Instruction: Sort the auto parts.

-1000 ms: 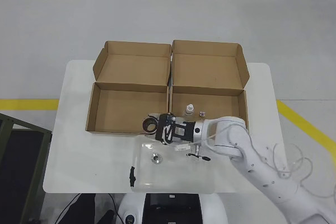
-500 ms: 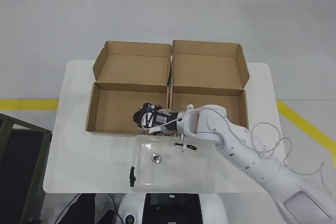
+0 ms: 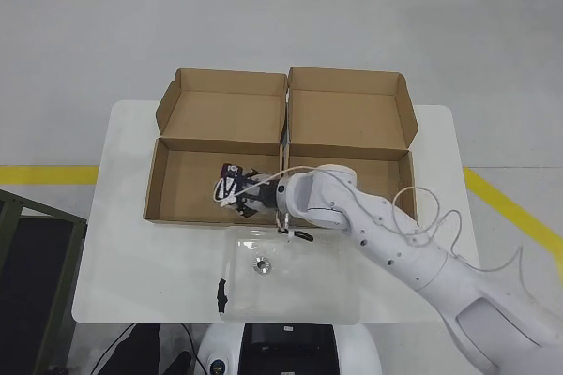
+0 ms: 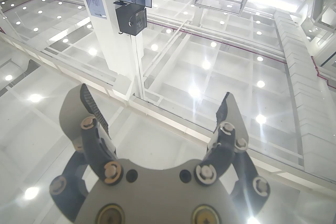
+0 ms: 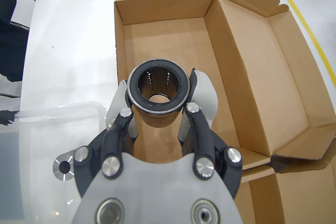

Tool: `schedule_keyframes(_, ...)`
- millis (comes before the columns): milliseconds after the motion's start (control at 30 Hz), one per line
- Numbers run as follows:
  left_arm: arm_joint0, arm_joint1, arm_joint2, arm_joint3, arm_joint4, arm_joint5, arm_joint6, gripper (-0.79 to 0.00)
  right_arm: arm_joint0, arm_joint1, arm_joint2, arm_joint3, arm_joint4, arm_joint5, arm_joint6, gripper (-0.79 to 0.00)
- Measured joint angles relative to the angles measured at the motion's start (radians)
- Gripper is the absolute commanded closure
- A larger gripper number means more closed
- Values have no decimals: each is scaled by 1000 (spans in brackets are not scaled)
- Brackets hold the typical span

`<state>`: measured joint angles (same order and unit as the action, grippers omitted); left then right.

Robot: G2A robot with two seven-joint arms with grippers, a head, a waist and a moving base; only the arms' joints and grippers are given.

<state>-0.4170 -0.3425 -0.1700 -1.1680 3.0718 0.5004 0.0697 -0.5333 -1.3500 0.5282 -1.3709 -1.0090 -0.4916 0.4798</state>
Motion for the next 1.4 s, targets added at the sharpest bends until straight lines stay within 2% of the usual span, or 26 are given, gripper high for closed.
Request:
schedule_keyframes(667,0,0,0,0,0,0,0,-785,59,-106,-60,250,-17,13,-18,0)
schedule_keyframes(833,0,0,0,0,0,0,0,-785,61,-122,-59,283,-30,9,-24,-256)
schedule_keyframes(967,0,0,0,0,0,0,0,-785,54,-127,-51,298,-41,2,-31,-305)
schedule_keyframes(1067,0,0,0,0,0,0,0,-785,45,-127,-43,300,-52,-5,-36,-385)
schedule_keyframes(1167,0,0,0,0,0,0,0,-785,33,-126,-31,294,-63,-9,-37,-720)
schedule_keyframes(1200,0,0,0,0,0,0,0,-785,30,-125,-27,291,-67,-10,-36,-785)
schedule_keyframes(1400,0,0,0,0,0,0,0,-785,2,-111,13,244,-87,-20,-36,-785)
